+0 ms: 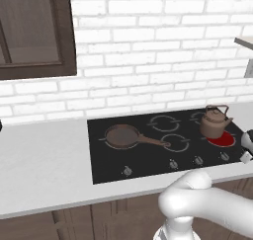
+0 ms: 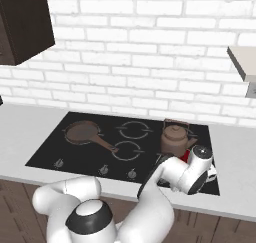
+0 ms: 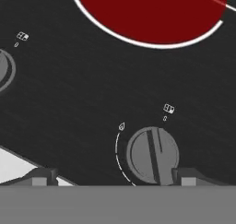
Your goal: Pick the kettle from the counter and place it on a stove burner. Then turn the burner on.
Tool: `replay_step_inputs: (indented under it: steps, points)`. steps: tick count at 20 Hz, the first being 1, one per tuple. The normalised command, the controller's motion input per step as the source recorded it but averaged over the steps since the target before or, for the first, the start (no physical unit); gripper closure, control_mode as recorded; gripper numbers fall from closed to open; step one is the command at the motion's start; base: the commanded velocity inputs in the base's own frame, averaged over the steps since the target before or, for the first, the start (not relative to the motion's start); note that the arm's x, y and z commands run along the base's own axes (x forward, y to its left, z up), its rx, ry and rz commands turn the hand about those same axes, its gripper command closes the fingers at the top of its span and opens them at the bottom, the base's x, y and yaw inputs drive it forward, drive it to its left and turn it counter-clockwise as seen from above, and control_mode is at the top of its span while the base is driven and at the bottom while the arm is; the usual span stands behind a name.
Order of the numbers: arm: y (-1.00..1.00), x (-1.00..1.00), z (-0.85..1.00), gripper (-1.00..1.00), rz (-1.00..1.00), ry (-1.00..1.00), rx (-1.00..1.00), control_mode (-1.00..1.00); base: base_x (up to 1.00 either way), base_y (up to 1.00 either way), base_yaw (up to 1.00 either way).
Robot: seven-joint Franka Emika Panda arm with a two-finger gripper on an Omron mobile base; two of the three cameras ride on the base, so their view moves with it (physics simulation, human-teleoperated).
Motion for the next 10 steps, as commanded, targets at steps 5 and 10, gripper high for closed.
replay_step_inputs:
  steps: [5,10]
  points:
    - [-0.06,-0.61,-0.01,-1.0,0.0,-0.25,0.0,-1.0,0.0,0.0,0.0]
    - [0.27,0.75,0.0,-1.0,0.0,0.38,-0.12,-1.0,0.0,0.0,0.0]
